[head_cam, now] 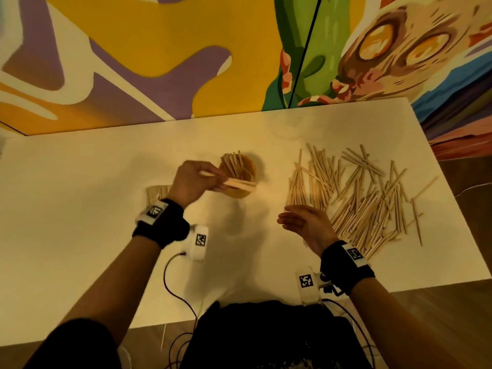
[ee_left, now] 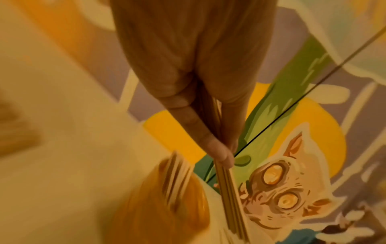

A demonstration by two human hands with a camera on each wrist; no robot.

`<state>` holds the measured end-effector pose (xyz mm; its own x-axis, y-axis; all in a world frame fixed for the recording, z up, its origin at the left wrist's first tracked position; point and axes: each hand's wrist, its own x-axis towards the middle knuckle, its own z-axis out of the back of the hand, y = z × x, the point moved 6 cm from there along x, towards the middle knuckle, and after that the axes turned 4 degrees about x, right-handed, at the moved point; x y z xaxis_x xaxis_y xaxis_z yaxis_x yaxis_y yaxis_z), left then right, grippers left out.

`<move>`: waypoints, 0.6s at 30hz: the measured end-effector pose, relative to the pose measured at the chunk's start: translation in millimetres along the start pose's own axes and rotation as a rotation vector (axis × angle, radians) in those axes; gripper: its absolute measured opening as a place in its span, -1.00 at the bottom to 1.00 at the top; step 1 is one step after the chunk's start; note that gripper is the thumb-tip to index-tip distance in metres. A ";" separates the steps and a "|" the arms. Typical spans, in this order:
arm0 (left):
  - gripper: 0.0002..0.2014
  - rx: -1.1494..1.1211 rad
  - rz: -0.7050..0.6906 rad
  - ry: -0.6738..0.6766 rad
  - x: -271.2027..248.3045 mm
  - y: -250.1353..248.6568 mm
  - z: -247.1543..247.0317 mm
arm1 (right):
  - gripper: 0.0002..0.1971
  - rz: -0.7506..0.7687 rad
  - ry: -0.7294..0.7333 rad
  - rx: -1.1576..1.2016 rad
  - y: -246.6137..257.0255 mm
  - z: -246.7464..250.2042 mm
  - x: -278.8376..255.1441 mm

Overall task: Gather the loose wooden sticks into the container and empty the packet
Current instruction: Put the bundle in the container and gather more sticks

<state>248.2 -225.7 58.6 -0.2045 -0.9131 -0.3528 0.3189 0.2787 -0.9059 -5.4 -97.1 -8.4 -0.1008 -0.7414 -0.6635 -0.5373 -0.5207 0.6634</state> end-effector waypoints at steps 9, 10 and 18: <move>-0.93 0.739 -0.129 0.179 70.5 -47.9 -30.5 | -0.81 -0.028 -0.181 0.053 -3.6 88.9 -20.9; -0.93 0.802 -0.120 0.217 74.9 -46.4 -41.8 | -0.82 -0.034 -0.197 0.061 -5.4 96.6 -24.2; -0.92 1.041 -0.046 0.353 92.1 -28.9 -80.4 | -0.82 -0.097 -0.296 -0.060 -17.6 147.7 -48.6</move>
<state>145.8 -293.9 33.5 -0.4363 -0.7335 -0.5212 0.8947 -0.2920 -0.3380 -114.7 10.6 -38.9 -0.2958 -0.5359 -0.7908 -0.5067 -0.6138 0.6054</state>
